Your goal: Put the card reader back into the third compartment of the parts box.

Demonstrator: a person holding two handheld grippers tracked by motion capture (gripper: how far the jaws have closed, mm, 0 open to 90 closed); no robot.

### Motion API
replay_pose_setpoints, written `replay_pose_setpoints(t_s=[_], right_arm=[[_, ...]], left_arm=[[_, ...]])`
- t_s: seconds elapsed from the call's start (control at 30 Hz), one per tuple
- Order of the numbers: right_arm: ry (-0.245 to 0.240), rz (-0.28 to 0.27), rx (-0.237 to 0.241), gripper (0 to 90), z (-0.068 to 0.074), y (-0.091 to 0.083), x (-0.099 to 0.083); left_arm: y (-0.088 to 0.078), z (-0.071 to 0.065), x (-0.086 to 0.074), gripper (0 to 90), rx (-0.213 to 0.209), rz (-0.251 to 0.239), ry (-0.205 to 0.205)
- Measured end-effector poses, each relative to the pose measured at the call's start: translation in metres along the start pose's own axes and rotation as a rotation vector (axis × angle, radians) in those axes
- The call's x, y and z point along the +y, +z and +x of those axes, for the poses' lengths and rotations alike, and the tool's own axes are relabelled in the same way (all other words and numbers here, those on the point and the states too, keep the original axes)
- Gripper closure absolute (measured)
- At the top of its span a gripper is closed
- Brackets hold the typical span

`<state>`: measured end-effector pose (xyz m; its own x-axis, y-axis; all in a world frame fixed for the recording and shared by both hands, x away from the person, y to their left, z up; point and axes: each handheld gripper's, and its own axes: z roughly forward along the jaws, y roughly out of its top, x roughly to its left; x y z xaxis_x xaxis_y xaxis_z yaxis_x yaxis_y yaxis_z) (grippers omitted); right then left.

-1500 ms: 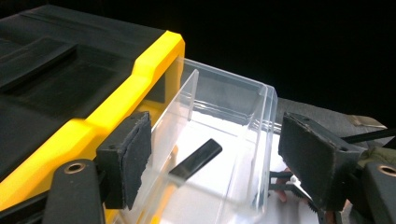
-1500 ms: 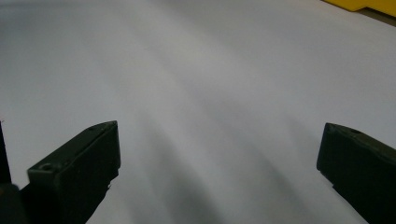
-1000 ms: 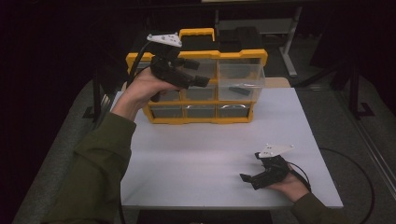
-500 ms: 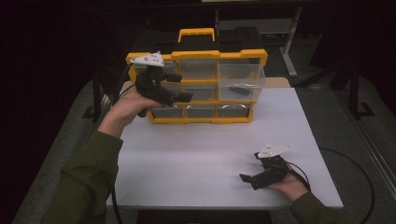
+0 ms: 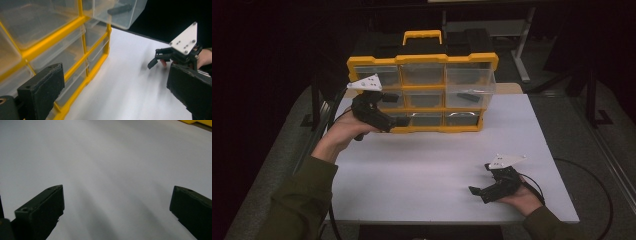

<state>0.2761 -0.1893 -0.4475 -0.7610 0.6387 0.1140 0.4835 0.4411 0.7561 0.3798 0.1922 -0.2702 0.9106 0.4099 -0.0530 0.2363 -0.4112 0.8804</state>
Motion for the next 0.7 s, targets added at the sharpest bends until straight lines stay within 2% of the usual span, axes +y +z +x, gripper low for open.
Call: replay_pose_setpoints(t_s=[0.37, 0.7], right_arm=[[-0.006, -0.002, 0.004, 0.0, 0.000, 0.001, 0.000], [-0.011, 0.000, 0.007, 0.0, 0.000, 0.000, 0.000]], left_arm=[[-0.001, -0.007, -0.038, 0.0, 0.028, -0.010, -0.012], [-0.002, -0.012, -0.072, 0.0, 0.059, 0.007, -0.019]])
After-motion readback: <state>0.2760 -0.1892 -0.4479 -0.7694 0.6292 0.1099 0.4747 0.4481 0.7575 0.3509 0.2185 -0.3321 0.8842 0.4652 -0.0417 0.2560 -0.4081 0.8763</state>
